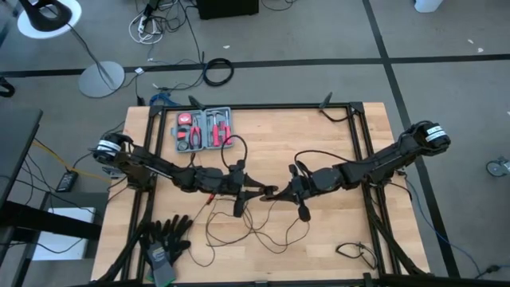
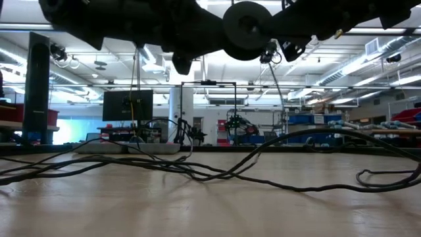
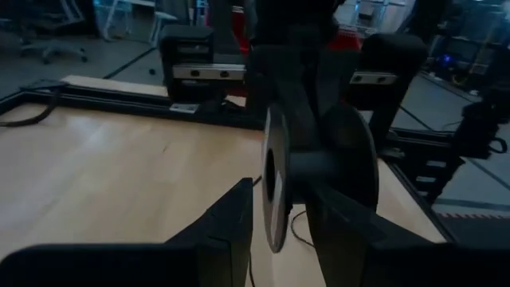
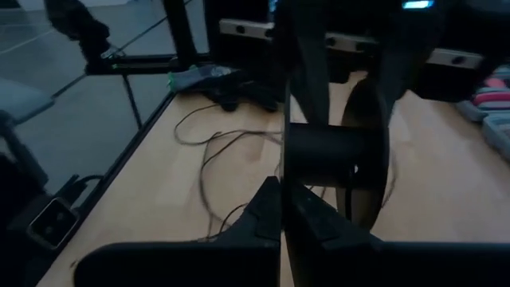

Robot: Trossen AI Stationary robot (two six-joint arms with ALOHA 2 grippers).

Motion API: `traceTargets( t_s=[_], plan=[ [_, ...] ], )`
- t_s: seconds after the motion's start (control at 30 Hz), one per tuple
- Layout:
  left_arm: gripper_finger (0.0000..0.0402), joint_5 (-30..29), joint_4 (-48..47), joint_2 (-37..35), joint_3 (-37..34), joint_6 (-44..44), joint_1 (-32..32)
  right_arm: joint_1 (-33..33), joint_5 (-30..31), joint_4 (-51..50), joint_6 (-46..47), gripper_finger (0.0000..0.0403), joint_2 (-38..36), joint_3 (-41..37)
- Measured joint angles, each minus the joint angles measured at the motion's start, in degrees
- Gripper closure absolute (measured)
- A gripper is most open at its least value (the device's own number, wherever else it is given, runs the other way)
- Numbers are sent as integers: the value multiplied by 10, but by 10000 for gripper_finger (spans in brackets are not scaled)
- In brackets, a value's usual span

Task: Coil cords
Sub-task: Coil the black wire onto the spool

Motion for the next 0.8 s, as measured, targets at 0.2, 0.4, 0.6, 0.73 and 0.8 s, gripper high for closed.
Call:
traceTargets(
  t_s=[0.2,0.4,0.6,0.73,0.8],
  plan=[
    [280,4,-4,13,11,11,3,2,-3,-7,8,402,0,-2],
    [314,11,-3,14,11,9,3,5,4,-8,14,402,0,-2],
    [393,31,-3,14,11,10,4,5,0,-6,14,402,0,-1],
    [398,31,-3,14,11,10,3,5,0,-6,15,401,0,-1],
    [399,26,-3,14,11,11,3,5,2,-7,20,397,0,-1]
  ],
)
